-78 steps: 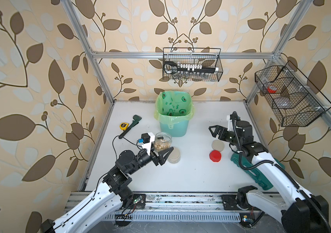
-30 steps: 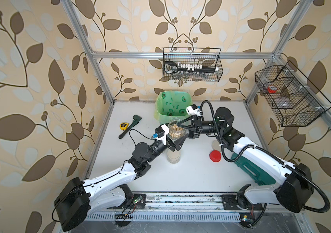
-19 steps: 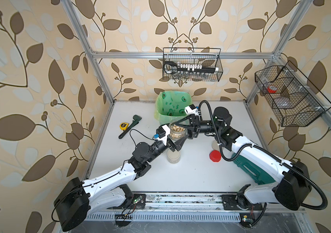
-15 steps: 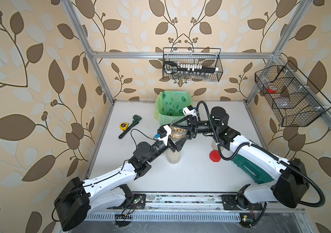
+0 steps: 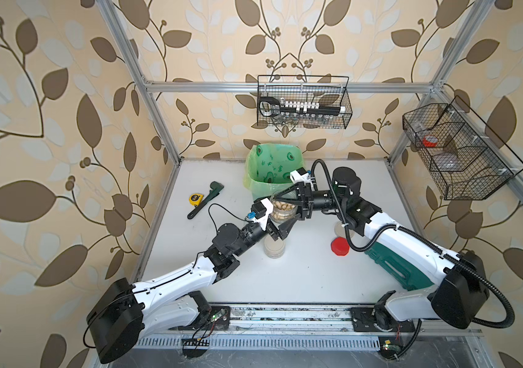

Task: Empty moldy peanuts from jars
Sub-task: Pour the moldy peanuts from the jar into the trash bin.

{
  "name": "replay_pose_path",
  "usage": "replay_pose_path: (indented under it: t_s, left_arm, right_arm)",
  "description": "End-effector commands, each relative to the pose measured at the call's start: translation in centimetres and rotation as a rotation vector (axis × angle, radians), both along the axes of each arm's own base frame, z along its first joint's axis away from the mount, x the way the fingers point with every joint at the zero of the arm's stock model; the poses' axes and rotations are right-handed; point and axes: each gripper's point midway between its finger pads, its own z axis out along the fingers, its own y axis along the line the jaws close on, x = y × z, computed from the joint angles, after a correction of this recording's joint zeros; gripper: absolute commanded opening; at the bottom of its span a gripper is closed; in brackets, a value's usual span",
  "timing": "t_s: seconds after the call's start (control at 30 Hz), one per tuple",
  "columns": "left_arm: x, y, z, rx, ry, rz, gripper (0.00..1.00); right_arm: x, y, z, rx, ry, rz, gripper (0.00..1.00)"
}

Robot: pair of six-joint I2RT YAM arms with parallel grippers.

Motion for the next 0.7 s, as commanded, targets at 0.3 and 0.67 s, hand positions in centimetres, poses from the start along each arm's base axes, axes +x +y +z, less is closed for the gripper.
replay_pose_path:
  t_s: [0.3,0.67]
  left_arm:
    - [-1.2,0.1,2.5,-0.019,0.034,-0.050,0.99]
    - [-1.4,-0.5,2.5,0.055,0.041,-0.069,0.99]
  right_arm:
    - [0.9,-2.8,2.3,0.021,-0.142,-0.097,0.36]
    - [1.6,-3.5,-0.6,-0.125,-0.194,-0.142,0.34]
